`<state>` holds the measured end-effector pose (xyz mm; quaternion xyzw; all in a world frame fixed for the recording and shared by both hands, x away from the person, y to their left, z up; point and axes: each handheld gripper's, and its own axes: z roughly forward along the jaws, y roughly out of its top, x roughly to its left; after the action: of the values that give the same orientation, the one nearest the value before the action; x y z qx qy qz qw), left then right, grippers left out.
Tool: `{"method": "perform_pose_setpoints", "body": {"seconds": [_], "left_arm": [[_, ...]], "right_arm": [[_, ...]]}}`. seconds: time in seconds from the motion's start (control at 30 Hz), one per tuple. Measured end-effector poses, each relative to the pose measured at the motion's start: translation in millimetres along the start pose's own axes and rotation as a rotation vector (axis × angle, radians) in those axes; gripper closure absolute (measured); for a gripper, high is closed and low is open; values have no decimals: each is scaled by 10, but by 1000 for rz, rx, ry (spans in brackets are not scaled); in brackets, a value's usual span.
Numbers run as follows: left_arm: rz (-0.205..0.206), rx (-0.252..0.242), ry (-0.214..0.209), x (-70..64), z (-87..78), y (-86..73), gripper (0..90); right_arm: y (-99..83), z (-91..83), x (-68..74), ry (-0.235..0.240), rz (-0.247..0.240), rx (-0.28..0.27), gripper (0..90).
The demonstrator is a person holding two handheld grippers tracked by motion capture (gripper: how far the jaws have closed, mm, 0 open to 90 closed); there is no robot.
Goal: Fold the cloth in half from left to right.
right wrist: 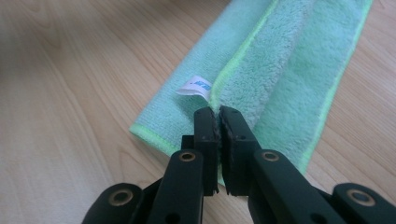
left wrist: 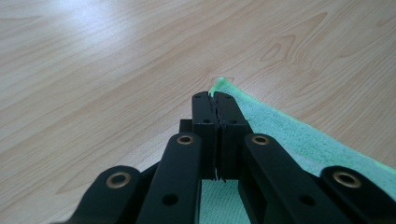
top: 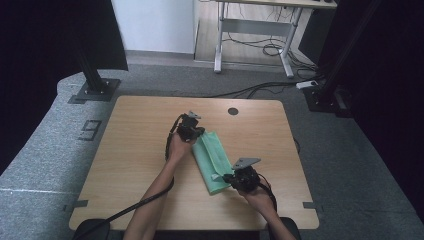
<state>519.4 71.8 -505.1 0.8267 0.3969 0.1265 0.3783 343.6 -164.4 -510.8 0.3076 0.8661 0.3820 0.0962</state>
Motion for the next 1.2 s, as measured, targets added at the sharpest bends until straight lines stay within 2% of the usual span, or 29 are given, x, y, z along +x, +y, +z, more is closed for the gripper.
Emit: {"method": "perform_pose_setpoints", "body": {"seconds": [0.1,0.27,0.33,0.4,0.43,0.47,0.5,0.53,0.57,0.6,0.63,0.7,0.73,0.77,0.87,1.07,1.2], "left_arm": [[4,19,6,-3,98,-17,875],[1,26,8,0,167,-31,864],[-1,28,8,-3,185,-32,822],[-2,24,2,-5,189,-30,723],[7,25,1,-8,187,-24,723],[16,24,7,-19,184,-16,661],[47,33,28,-36,159,11,535],[47,33,28,-36,159,11,493],[62,23,47,-57,119,43,460],[62,23,47,-57,119,43,409],[59,15,46,-66,100,59,409],[70,5,43,-88,27,102,324],[70,5,43,-88,27,102,298],[73,-4,46,-110,-18,112,283],[76,-6,46,-118,-61,109,243],[45,-19,38,-79,-171,34,207],[41,-16,28,-42,-219,-60,190]], "right_arm": [[-33,42,-33,-8,6,18,848],[-57,68,-67,-18,11,28,847],[-66,70,-79,-20,12,34,845],[-74,74,-86,-23,15,34,841],[-77,74,-91,-24,16,33,834],[-78,71,-97,-23,19,33,819],[-76,60,-102,-24,23,27,785],[-76,60,-102,-24,23,27,785],[-69,37,-104,-32,25,20,727],[-69,37,-104,-32,25,20,727],[-65,23,-107,-34,24,16,707],[-48,-17,-113,-38,27,7,632],[-48,-17,-113,-38,27,7,632],[-37,-46,-129,-52,23,0,592],[-23,-82,-151,-59,26,-12,567],[26,-222,-234,-105,46,-71,486],[51,-235,-251,-98,60,-89,440]]}}
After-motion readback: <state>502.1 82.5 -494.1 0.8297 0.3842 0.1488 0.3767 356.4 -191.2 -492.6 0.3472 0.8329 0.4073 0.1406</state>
